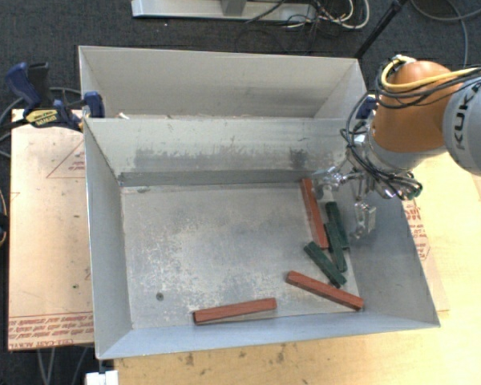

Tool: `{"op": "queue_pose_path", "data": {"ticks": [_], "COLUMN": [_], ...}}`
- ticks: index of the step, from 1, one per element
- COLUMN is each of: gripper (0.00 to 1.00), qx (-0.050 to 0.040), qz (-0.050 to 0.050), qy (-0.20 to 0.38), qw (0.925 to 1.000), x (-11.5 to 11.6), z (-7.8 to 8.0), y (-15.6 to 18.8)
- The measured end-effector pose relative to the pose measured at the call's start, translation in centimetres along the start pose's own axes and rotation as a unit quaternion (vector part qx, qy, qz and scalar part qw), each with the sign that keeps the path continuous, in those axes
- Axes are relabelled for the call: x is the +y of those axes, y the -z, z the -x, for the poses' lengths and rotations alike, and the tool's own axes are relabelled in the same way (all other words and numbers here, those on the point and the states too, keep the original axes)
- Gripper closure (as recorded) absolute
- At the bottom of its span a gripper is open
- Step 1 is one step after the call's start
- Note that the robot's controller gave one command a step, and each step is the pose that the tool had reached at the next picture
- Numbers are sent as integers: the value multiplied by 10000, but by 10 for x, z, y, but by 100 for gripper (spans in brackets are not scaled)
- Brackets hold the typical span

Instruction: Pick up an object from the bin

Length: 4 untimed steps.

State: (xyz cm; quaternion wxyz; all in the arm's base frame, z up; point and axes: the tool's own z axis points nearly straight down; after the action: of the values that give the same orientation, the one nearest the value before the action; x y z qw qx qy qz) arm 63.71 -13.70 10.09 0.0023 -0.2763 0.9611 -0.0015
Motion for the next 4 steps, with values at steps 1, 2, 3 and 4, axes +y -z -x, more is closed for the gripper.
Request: {"op": "queue_pose_path", "data": {"ticks": [1, 2, 3, 4], "gripper": [0, 0, 0, 100], "qx": [-13, -16, -14, -20], "qz": [10, 45, 34, 10], "qy": [936, 3108, 3096, 3083], "qw": [9956, 9505, 9508, 9513], "x": [11, 14, 16, 14], "z": [25, 31, 33, 33], "y": [21, -31, -30, -29]}}
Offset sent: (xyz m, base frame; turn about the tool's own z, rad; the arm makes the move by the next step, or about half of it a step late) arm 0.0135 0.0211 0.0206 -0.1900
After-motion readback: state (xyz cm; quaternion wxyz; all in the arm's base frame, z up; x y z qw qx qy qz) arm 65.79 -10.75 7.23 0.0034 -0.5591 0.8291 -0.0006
